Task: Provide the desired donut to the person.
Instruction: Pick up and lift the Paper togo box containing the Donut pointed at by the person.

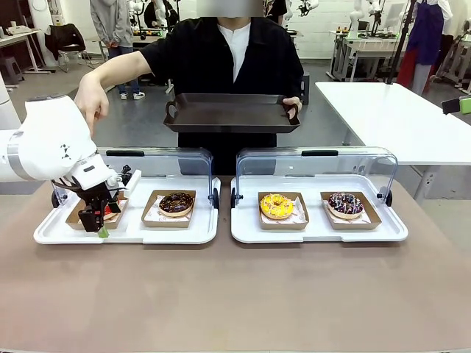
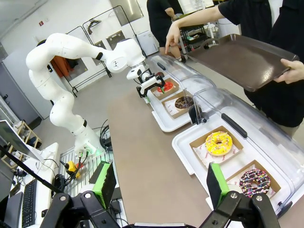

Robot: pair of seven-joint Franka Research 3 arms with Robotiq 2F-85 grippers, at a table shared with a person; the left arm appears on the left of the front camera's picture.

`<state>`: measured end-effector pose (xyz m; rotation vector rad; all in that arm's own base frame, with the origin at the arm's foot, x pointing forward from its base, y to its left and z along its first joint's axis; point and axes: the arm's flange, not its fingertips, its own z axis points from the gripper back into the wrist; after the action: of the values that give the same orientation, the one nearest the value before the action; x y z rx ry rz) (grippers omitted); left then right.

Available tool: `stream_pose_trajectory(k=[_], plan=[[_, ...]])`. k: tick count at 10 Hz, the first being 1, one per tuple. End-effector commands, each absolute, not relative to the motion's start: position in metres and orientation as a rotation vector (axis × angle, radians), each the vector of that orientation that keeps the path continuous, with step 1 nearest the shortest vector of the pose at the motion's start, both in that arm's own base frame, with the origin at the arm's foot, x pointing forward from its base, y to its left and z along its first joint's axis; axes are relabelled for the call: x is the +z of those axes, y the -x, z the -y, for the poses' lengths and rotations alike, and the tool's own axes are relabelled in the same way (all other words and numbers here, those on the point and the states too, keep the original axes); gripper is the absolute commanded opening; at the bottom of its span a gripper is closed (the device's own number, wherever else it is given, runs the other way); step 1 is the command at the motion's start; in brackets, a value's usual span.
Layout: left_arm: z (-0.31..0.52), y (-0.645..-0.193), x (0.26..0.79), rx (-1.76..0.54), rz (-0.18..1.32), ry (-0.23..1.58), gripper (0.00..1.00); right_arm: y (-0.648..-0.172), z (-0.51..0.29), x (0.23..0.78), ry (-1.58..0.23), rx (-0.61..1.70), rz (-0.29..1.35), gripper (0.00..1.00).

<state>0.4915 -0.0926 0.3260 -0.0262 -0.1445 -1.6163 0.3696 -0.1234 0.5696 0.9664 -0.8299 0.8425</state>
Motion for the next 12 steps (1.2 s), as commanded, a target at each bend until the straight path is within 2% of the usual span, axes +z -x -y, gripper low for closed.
stream_pose_trajectory(k=[1,2,3,4,5,6,12], plan=[[0.0909,-0.4933,0.3226,-1.605,0.15,-0.002,0.88,-0.3705,0.123,0.5701,-0.981,0.848,0.843,1.0],[0.0904,-0.4931,0.3227,-1.604,0.153,-0.01,0.63,-0.3705,0.123,0.5701,-0.981,0.848,0.843,1.0],[0.0905,-0.4939,0.3223,-1.604,0.156,-0.016,0.45,-0.3705,0.123,0.5701,-0.981,0.848,0.843,1.0],[0.0902,-0.4943,0.3209,-1.606,0.155,-0.024,0.05,-0.3705,0.123,0.5701,-0.981,0.848,0.843,1.0],[0.0903,-0.4943,0.3194,-1.608,0.152,-0.029,0.28,-0.3705,0.123,0.5701,-0.981,0.848,0.843,1.0],[0.09,-0.4944,0.3191,-1.61,0.151,-0.033,0.0,-0.3705,0.123,0.5701,-0.981,0.848,0.843,1.0],[0.0879,-0.4946,0.322,-1.602,0.145,-0.031,0.0,-0.3705,0.123,0.5701,-0.981,0.848,0.843,1.0]])
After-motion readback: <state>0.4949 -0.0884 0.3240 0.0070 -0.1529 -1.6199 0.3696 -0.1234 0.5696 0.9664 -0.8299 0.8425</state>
